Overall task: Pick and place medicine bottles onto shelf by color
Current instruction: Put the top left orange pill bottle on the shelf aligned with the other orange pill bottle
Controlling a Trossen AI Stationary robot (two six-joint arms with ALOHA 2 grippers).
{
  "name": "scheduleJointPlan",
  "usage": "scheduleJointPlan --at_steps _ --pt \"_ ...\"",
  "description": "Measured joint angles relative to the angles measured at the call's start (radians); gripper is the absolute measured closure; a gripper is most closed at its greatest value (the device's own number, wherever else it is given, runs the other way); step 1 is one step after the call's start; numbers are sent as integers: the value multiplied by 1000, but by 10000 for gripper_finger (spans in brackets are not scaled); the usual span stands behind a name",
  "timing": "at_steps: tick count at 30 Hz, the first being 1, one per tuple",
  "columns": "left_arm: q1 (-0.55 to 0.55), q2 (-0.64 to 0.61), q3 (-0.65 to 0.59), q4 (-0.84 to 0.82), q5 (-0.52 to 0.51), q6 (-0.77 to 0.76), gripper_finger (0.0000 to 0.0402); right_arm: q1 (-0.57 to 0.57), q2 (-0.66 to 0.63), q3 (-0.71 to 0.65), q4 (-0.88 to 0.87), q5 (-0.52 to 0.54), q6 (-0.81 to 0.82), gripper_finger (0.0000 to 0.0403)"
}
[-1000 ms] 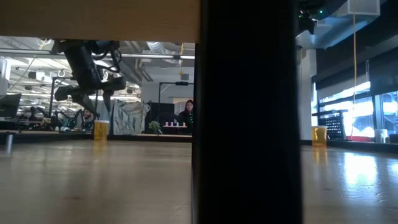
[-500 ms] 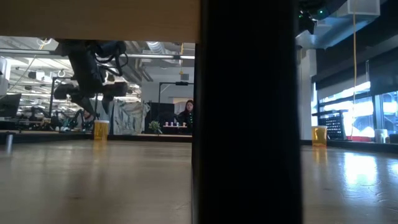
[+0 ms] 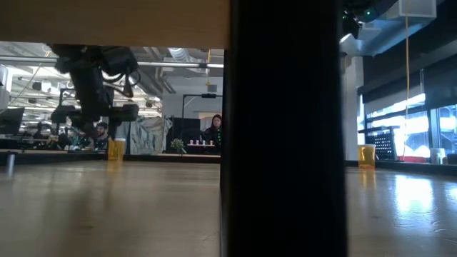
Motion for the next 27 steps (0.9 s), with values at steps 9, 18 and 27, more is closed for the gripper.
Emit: scheduleJointPlan --at_steps 9,18,27 --pt "-9 0 -115 213 -57 47 215 0 0 0 36 2 -3 189" --pt "71 4 -115 285 3 162 215 0 0 0 63 16 -3 189" --pt "75 124 -115 385 -5 237 215 0 0 0 62 19 -4 189"
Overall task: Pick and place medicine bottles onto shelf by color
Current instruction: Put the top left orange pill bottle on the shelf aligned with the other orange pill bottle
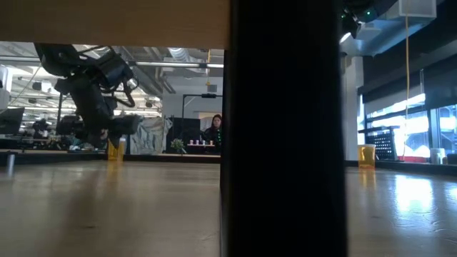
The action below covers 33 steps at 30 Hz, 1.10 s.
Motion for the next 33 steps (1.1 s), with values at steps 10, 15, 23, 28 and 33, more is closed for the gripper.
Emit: scheduleJointPlan --at_steps 10,15,23,28,33 --pt "12 131 0 128 -58 1 215 0 0 0 0 3 -3 189" --pt "13 147 0 155 -67 -29 215 0 0 0 -2 59 -3 189" --pt "13 147 0 222 -117 -41 215 0 0 0 -6 83 -32 189" --pt "13 147 0 261 -178 -30 215 0 0 0 -6 82 -29 189" --pt "12 177 0 267 -196 -27 215 0 0 0 -6 82 -29 189"
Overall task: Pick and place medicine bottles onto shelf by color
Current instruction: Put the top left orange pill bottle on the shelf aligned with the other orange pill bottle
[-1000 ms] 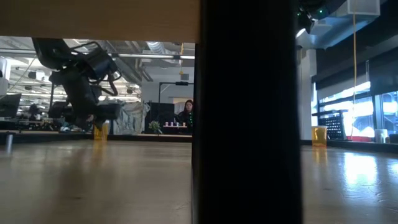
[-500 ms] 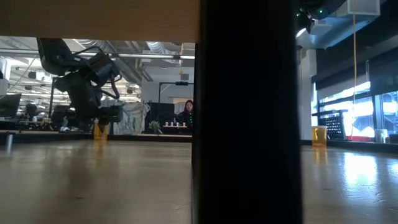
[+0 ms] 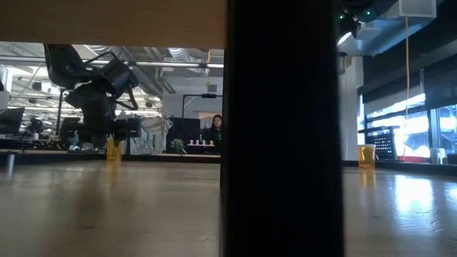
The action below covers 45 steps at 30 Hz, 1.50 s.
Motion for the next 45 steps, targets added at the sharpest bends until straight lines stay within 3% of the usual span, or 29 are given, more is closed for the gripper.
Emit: scheduleJointPlan --at_steps 17,24,30,35,41,45 --pt "-113 16 0 3 -12 2 215 0 0 0 -24 -18 -39 189" --pt "-201 -41 0 -114 -54 1 215 0 0 0 -24 -113 -71 189" --pt "-247 -114 0 -151 -83 -16 215 0 0 0 -20 -115 -125 189" --pt "-243 -148 0 -137 -168 -32 215 0 0 0 -18 -77 -153 189" --pt "-233 -227 0 -76 -157 -28 215 0 0 0 -18 -73 -152 189" --pt "-228 -281 0 -118 -127 -27 215 0 0 0 -18 -73 -153 189"
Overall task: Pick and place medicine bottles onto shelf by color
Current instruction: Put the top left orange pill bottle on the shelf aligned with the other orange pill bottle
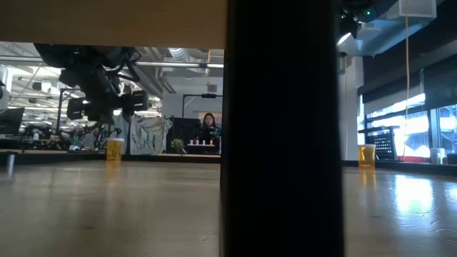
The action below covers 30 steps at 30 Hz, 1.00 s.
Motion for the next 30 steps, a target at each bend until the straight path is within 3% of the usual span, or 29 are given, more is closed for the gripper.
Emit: scheduleJointPlan --at_steps 9,13,24,30 --pt "10 -109 0 -248 158 -63 215 0 0 0 0 0 0 189" --pt "-1 -110 0 -370 175 -151 215 0 0 0 0 0 0 189" --pt "-25 -110 0 -354 179 -130 215 0 0 0 0 0 0 189" --pt "-25 -110 0 -345 168 52 215 0 0 0 0 0 0 189"
